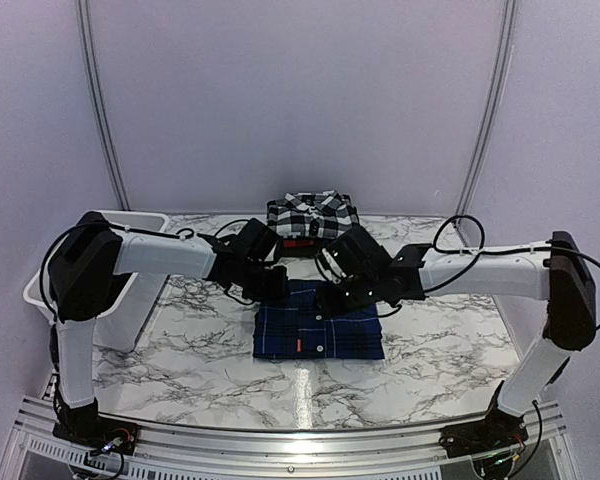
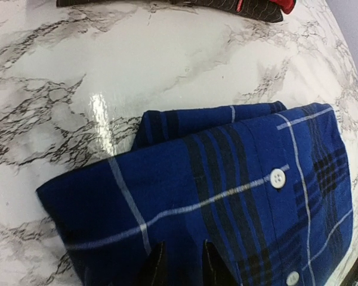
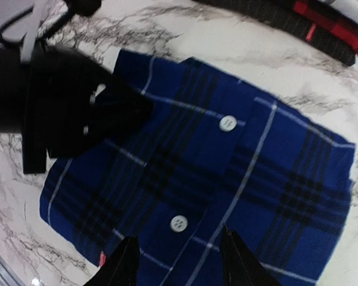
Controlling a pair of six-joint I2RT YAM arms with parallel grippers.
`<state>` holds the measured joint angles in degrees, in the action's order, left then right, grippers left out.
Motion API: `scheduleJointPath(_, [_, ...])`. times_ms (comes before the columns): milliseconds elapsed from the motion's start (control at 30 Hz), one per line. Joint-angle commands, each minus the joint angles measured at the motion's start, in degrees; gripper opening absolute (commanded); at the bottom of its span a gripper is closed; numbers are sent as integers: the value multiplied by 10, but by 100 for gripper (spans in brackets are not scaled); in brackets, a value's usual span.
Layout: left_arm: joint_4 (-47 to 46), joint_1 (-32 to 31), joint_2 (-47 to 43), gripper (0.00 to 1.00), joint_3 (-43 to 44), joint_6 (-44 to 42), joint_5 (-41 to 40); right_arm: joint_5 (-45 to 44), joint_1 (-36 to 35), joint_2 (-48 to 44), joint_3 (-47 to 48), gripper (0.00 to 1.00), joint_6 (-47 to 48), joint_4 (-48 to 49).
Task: Fold and stack the long sleeve shirts
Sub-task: Adjust the square-folded shirt at the center of the board.
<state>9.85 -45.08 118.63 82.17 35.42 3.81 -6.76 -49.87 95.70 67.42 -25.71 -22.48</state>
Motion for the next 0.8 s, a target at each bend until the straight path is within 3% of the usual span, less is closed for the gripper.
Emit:
scheduleJointPath(0, [24,4,-90,24,-40,-4,-13,-23,-41,25,-48,45,-45,-17])
scheduleJointPath(233, [24,11,-165,27,-131,12,1,-29,-55,84,-48,54,-53,-21])
scheduleJointPath(433, [22,14,-204,29,-189,14,26,-64,-50,-5,-53,67,-56,-60])
scheduleJointPath(767, [-6,16,-210,45,-231,28,70,30,48,-91,-216,62,-75,32])
